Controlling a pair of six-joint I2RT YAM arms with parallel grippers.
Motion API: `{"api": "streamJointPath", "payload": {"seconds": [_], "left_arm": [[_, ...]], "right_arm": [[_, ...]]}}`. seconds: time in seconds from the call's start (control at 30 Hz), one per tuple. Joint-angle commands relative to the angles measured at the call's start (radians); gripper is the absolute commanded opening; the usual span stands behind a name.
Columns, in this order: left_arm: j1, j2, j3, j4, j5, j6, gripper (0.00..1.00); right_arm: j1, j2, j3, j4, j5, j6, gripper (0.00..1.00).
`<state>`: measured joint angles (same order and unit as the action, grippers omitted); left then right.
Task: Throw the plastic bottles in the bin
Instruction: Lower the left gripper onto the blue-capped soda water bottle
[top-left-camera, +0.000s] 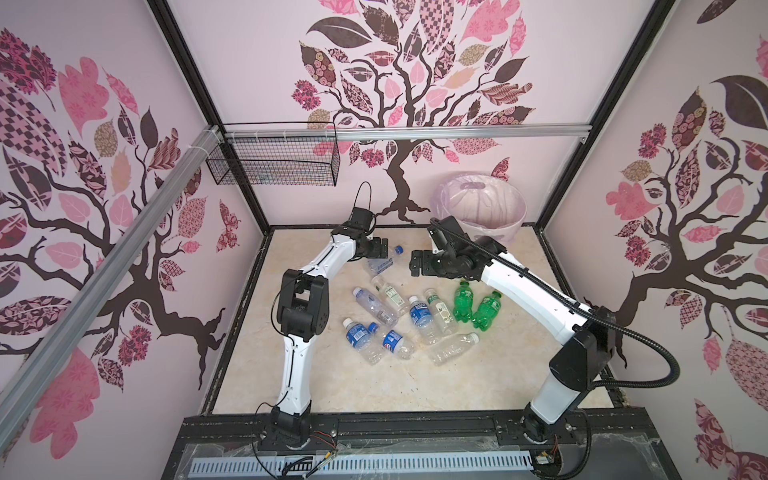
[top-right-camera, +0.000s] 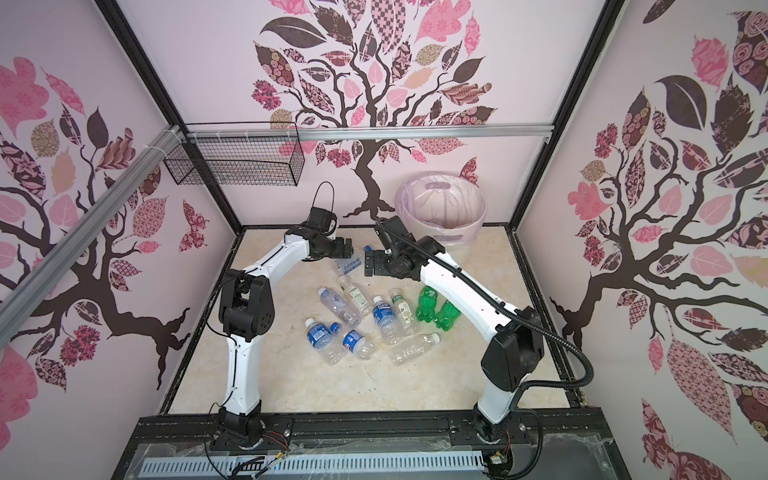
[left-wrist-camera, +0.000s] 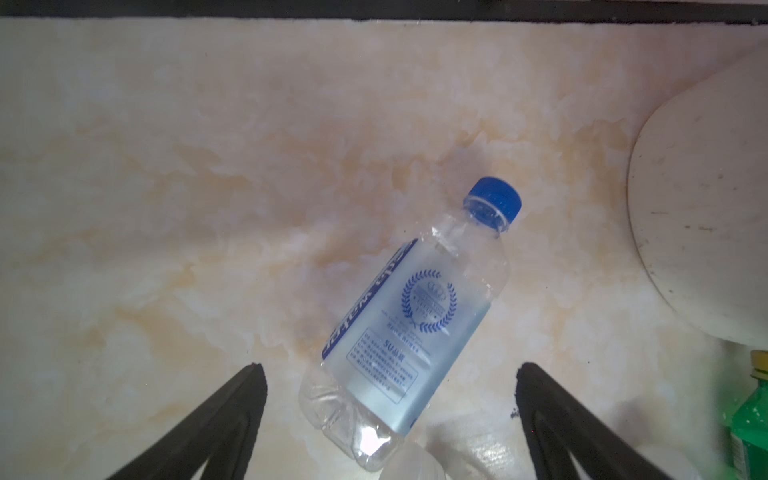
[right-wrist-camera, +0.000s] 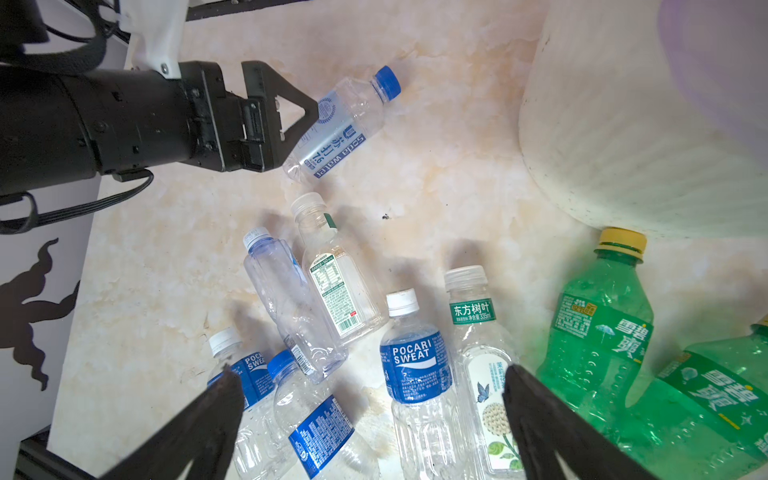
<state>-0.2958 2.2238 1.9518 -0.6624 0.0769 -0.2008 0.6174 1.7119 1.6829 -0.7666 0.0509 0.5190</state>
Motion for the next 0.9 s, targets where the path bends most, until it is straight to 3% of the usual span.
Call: {"api": "streamJointPath", "payload": {"seconds": [0.0, 0.47, 0.87], "left_arm": [[0.005, 0.029, 0.035, 0.007, -0.007, 0.045, 0.97], [0.004, 0.089, 0.034, 0.016, 0.068, 0.061, 0.97], [-0.002, 0.109, 0.021, 0.016, 0.052, 0.071, 0.97]], "right_arm": [[-0.04, -0.045, 0.004, 0.005, -0.032, 0.033, 0.99], [-0.065, -0.077, -0.04, 0.001, -0.043, -0.005, 0.99], [-0.079, -0.084, -0.073, 0.015, -0.071, 0.012, 0.99]]}}
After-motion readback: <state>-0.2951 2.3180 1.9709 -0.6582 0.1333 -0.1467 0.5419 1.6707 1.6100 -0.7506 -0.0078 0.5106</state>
